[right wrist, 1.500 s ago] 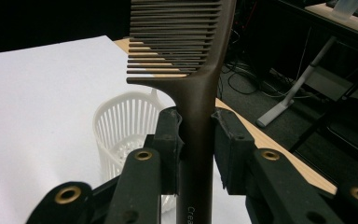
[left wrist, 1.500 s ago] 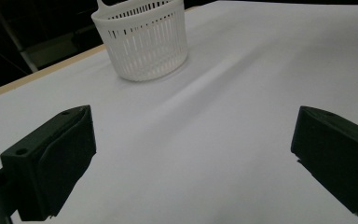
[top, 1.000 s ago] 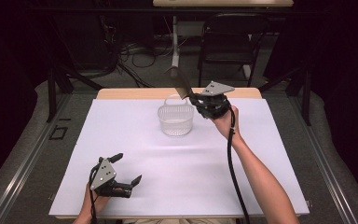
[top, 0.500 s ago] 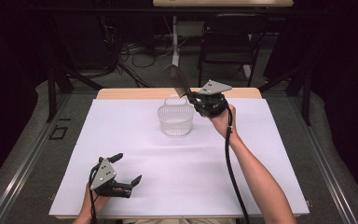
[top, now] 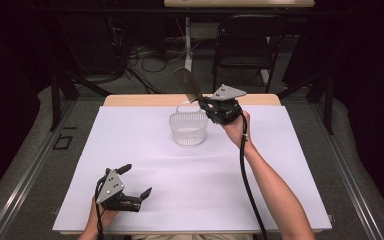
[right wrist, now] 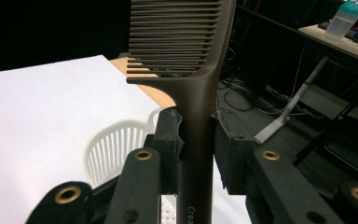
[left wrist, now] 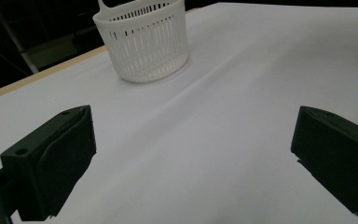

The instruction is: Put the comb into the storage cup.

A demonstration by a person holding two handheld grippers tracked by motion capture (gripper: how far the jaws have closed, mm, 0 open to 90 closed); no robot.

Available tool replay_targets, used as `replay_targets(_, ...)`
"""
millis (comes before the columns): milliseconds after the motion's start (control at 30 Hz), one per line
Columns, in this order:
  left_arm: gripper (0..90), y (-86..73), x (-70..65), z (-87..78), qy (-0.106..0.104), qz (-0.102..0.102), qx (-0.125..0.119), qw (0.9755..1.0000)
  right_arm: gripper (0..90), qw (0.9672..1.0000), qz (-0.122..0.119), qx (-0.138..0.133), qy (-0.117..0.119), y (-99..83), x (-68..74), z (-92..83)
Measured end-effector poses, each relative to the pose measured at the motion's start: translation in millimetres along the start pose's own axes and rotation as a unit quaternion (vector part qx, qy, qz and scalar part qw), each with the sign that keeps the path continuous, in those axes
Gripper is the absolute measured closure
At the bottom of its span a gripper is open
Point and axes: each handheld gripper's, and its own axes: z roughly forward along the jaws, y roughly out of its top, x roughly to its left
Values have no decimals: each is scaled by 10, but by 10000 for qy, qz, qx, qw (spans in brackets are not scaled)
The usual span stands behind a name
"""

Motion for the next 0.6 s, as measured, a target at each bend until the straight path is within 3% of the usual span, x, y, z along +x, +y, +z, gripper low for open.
replay_targets(600, 1, -5, 4, 18, -9, -16, 42, 10000, 727, 9999, 68, -110, 25, 12, 0, 55)
